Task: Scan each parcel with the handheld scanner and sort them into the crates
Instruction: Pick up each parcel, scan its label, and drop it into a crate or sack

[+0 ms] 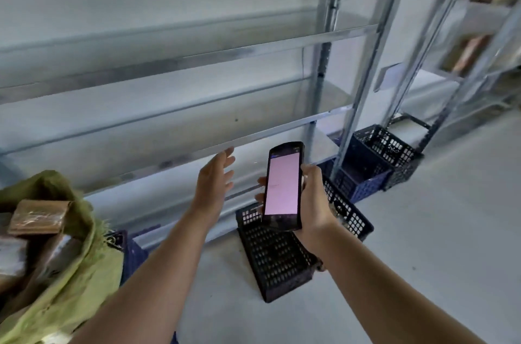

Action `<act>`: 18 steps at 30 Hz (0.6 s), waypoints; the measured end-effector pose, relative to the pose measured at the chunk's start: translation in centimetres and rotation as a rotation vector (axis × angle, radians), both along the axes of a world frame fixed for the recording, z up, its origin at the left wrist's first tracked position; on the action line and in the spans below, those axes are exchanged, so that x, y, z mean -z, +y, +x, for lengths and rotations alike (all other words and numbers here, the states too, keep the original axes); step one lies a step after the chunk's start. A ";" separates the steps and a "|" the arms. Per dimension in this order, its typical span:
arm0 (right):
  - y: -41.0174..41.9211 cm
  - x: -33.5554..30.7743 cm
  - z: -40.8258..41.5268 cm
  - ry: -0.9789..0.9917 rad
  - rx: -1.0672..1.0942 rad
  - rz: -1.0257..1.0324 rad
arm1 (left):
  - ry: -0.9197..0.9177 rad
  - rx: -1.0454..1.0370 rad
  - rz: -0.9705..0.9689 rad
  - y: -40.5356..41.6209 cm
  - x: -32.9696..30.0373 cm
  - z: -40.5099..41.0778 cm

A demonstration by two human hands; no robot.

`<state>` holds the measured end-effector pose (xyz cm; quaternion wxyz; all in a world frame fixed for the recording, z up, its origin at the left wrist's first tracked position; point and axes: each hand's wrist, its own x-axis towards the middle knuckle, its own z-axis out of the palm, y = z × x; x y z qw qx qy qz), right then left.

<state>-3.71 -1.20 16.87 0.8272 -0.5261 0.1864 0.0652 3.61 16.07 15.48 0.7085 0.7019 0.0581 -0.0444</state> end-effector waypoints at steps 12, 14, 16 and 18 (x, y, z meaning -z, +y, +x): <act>-18.3 6.6 7.6 0.127 0.237 0.000 | 0.082 0.272 -0.002 -20.4 7.3 10.6; -20.8 8.2 10.5 0.155 0.245 -0.015 | 0.117 0.300 -0.007 -23.2 9.4 13.6; -23.7 9.8 13.7 0.184 0.256 -0.046 | 0.174 0.307 -0.009 -26.0 11.5 16.8; -26.3 11.1 16.8 0.199 0.270 -0.071 | 0.220 0.311 -0.005 -28.6 13.5 19.7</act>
